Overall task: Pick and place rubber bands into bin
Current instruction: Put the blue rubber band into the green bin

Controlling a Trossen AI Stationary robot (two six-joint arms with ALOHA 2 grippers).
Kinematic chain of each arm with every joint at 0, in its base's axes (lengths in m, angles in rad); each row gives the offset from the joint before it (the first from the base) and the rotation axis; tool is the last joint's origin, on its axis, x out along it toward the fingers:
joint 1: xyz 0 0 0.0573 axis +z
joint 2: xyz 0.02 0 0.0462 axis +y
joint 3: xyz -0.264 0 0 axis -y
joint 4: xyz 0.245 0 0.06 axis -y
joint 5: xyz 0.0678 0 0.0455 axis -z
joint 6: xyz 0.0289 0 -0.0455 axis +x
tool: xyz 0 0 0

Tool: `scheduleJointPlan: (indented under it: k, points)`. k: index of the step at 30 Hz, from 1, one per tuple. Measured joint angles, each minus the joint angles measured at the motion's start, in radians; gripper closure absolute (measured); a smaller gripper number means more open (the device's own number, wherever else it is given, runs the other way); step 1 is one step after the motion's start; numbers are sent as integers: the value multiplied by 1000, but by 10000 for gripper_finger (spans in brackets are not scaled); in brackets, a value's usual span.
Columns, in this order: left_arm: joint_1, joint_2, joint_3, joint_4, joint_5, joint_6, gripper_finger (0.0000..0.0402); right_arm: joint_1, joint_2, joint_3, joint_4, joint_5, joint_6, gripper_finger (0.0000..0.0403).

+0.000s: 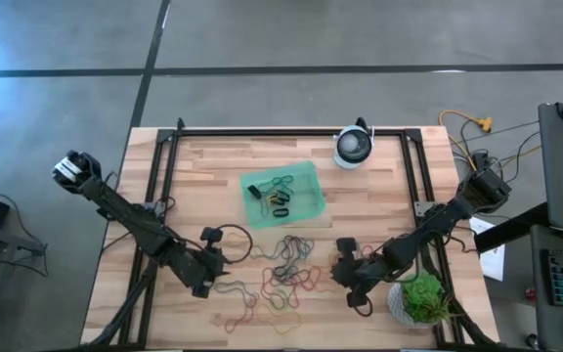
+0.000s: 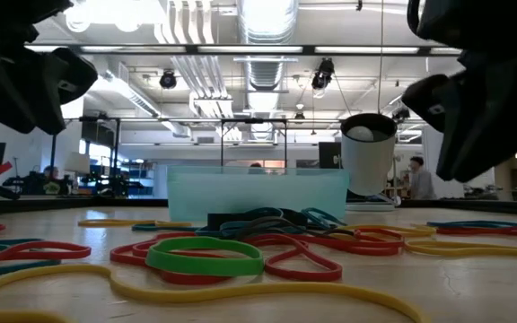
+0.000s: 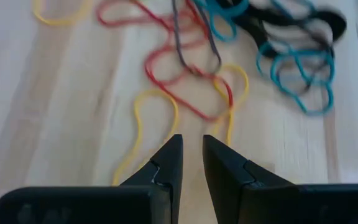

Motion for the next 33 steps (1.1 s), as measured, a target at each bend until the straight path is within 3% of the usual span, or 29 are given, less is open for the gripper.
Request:
scheduleJointPlan:
  k: [11, 17, 33]
  points:
    - [-1, -11, -1, 2, 0, 1, 297, 0, -1, -1, -133, 79, 24, 346]
    - [0, -11, -2, 1, 0, 1, 297, -6, -1, -10, -237, 166, 114, 346]
    - [0, -12, -3, 2, -1, 1, 297, -49, 4, -34, -217, 129, 128, 346]
